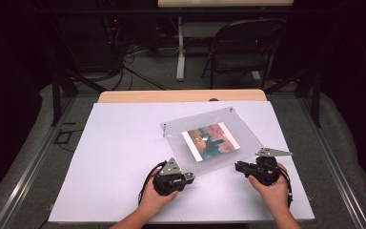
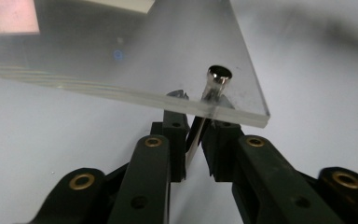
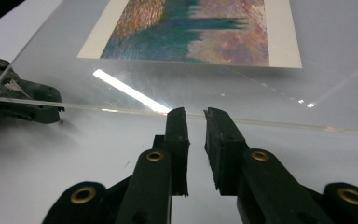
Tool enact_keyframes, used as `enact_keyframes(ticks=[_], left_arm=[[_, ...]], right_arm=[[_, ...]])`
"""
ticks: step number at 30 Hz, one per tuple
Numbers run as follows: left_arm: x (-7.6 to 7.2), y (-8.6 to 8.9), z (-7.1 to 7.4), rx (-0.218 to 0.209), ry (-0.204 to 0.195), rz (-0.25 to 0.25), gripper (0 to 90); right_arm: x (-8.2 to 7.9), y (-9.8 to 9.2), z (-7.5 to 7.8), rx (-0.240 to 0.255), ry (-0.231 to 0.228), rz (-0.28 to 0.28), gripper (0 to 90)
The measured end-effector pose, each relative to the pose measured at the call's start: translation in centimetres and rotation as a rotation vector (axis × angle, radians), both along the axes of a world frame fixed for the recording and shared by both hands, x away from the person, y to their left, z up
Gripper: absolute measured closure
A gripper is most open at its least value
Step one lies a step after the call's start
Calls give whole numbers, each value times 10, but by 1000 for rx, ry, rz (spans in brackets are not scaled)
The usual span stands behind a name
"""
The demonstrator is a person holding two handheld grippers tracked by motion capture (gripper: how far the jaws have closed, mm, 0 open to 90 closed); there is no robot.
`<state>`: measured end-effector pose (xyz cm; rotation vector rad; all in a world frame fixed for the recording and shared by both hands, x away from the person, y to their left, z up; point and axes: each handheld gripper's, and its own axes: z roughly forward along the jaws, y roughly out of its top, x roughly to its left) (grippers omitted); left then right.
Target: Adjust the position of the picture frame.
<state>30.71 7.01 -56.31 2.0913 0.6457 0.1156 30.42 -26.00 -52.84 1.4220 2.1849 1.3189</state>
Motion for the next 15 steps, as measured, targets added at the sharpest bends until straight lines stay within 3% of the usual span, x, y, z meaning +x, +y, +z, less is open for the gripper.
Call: enact_keyframes(ticks=[4, 6, 8, 15], left_arm=[[0, 2, 1, -4, 5, -6, 679], [0, 5, 4, -16, -4, -12, 618], [-1, 11, 6, -44, 14, -4, 564], [-6, 35, 13, -93, 39, 1, 461]], right_arm=[[0, -1, 0, 29, -19, -2, 744], [0, -2, -1, 35, -20, 0, 718], [0, -2, -2, 47, -11, 1, 706], [0, -2, -1, 62, -25, 9, 651]])
